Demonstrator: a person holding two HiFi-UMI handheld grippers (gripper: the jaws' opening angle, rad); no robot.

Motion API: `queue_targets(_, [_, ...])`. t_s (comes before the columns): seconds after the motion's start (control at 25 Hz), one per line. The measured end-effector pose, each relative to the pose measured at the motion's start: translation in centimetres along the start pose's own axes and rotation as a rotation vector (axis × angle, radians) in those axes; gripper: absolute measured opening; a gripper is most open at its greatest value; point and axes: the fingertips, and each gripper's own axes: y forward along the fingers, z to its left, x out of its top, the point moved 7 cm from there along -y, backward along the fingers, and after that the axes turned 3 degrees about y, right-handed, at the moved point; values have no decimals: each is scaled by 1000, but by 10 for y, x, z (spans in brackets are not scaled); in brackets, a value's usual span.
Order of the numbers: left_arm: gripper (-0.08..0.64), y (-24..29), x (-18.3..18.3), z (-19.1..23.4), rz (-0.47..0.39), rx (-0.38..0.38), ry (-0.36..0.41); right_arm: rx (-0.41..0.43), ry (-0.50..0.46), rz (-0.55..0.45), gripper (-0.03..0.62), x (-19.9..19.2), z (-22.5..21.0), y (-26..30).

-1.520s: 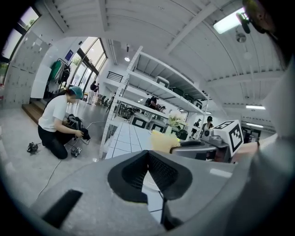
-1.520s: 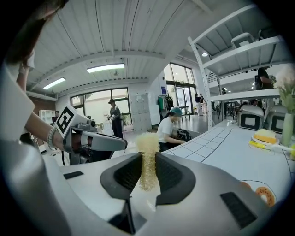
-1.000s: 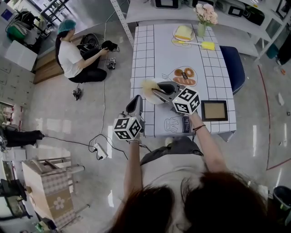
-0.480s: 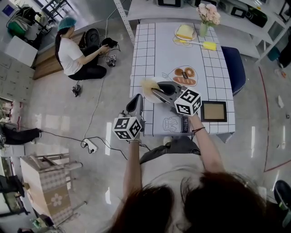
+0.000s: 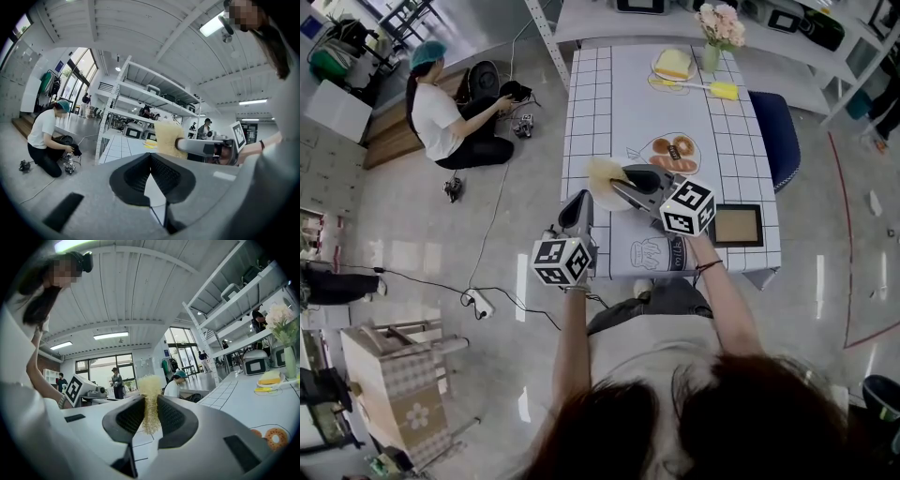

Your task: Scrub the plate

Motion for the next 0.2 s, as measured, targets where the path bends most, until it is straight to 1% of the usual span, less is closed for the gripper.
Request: queue_targets(0.2, [11, 3, 2, -5, 5, -15, 10, -10, 8, -10, 77, 1, 0, -5])
